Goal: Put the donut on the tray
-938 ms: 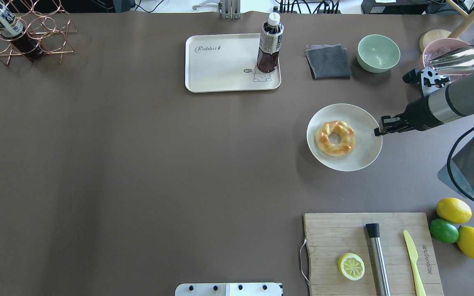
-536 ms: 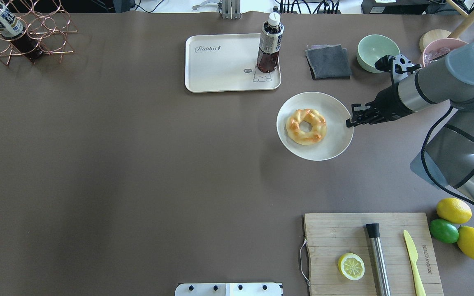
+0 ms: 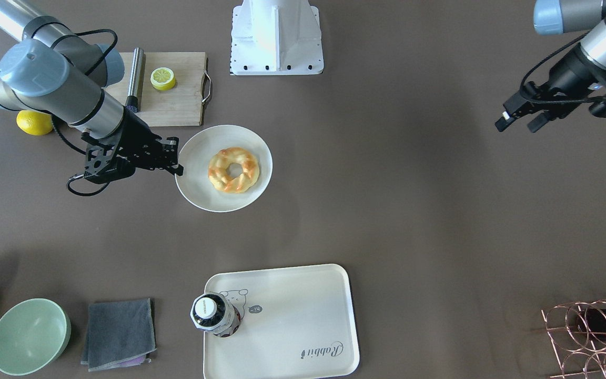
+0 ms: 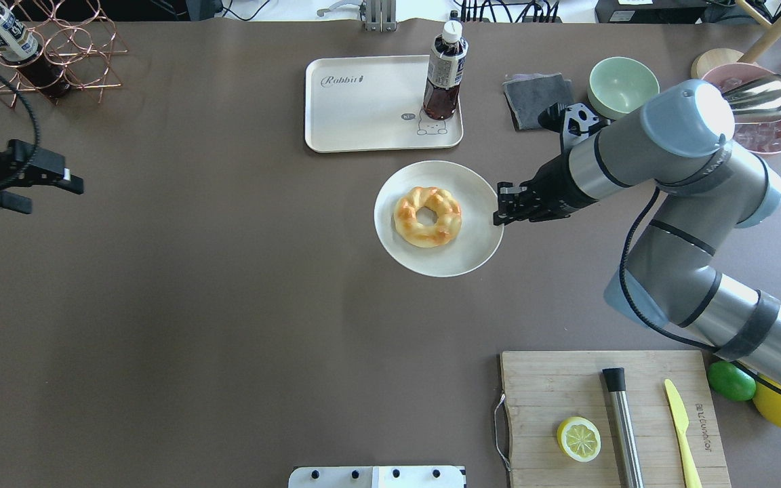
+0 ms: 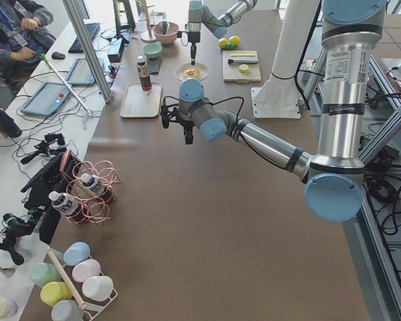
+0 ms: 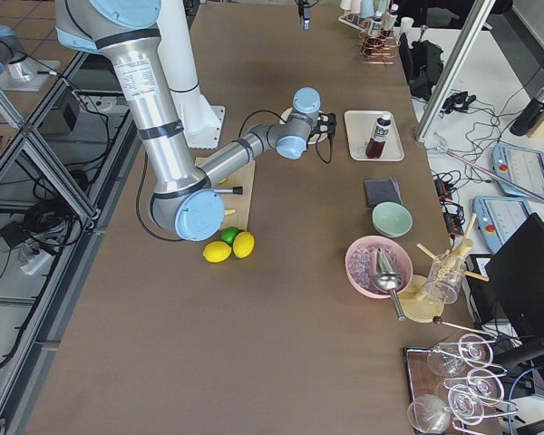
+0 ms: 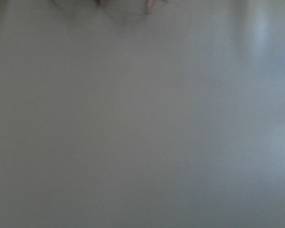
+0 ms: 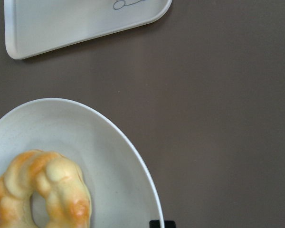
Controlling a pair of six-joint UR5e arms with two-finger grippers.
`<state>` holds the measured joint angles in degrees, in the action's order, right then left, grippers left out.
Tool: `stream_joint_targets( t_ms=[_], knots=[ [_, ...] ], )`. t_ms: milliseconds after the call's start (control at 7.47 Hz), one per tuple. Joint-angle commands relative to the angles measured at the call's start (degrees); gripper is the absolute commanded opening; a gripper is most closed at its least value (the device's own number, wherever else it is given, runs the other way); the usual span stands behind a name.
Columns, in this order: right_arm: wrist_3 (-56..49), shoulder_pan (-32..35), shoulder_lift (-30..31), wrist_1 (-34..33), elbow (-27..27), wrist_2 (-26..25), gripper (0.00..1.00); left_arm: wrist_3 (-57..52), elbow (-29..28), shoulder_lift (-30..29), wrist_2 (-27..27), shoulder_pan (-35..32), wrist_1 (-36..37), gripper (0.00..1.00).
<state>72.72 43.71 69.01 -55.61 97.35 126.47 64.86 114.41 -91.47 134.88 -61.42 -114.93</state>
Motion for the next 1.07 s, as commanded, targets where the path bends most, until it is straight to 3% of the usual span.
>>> stream_joint_targets(
  t_ms=[0,402,670,938],
  knots=[
    [3.75,-5.64,-7.55,-8.6,1.17,-4.89,0.0,16.83,0.91,-9.57,-8.36,13.55,0.23,0.97],
    [6.64,-9.25,-13.18,-15.2,2.32,-8.06,0.0,24.95,0.47,-15.99,-17.43,23.33,3.72,0.93],
    [7.08,-11.1,-16.27,-18.65,2.32,-10.18,0.0,26.45,0.64,-19.44,-18.86,25.11,8.22,0.88],
    [7.88,-11.63,-16.45,-18.74,2.75,-10.27,0.0,26.55,0.73,-19.36,-20.36,26.17,8.23,0.73]
  ],
)
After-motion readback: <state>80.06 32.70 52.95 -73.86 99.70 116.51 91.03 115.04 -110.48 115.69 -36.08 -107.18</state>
